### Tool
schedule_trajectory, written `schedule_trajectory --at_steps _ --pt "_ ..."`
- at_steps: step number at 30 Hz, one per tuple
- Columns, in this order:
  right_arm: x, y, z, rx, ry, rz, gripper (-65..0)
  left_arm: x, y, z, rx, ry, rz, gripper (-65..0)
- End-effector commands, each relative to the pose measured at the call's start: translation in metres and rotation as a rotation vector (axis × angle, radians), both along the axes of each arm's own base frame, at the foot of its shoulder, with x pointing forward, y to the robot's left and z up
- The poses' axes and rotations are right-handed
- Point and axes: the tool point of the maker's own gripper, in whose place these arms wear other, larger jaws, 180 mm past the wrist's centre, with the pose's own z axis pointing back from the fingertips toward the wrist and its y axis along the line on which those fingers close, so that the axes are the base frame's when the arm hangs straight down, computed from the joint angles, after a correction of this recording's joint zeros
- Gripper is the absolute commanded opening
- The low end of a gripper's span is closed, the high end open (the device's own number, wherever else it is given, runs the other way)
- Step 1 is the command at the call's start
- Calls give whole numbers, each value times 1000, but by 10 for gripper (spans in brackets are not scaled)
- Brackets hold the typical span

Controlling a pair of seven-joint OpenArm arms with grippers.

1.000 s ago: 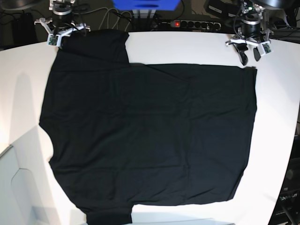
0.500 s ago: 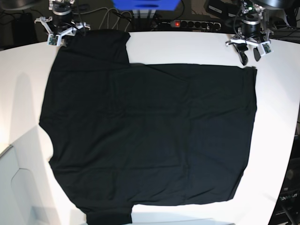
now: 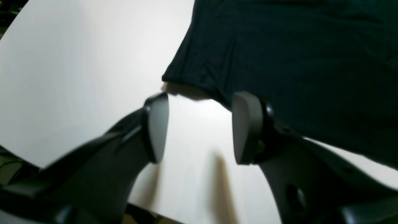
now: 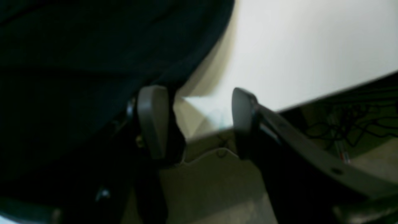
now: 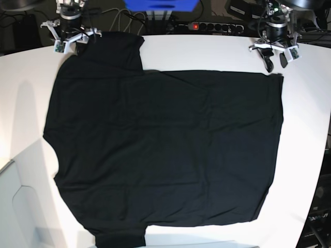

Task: Fold the T-shirt properly
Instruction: 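Close both grippers on the shirt's shoulder corners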

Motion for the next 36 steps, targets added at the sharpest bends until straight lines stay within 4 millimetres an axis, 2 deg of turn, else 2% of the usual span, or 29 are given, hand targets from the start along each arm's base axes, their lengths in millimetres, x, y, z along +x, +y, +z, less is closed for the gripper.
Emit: schedule_trajectory --at_steps 1,3,5,9,10,15,16,18,21,25,31,36 --pt "-7 1 -4 5 28 8 -322 2 2 8 13 -28 -5 -333" --pt "-5 1 -5 7 29 10 -335 2 2 8 13 -28 -5 -333" --pt "-5 1 -6 7 30 10 -393 2 2 8 13 -28 -5 -333" --pt "-5 0 -5 4 28 4 -612 2 2 8 16 -29 -7 -333" --pt "-5 0 -4 4 26 4 -650 4 2 9 16 -34 -7 -333" --pt "-4 -1 -3 1 21 6 -650 9 3 12 19 -47 -4 -333" --pt "-3 -1 -1 -2 16 8 -650 8 9 14 29 -51 7 -333" --pt "0 -2 5 -8 -1 10 -650 7 18 18 47 -59 28 -333" --pt "7 -2 15 -13 -29 11 -650 13 22 23 52 -80 35 -333" --pt "10 -2 17 -15 -37 12 -650 14 29 9 45 -61 60 -333" --pt "9 -2 17 -16 -35 13 -650 16 46 -26 21 -14 129 -333" --pt "10 -2 17 -17 -35 16 -650 27 49 -28 16 -29 141 -333"
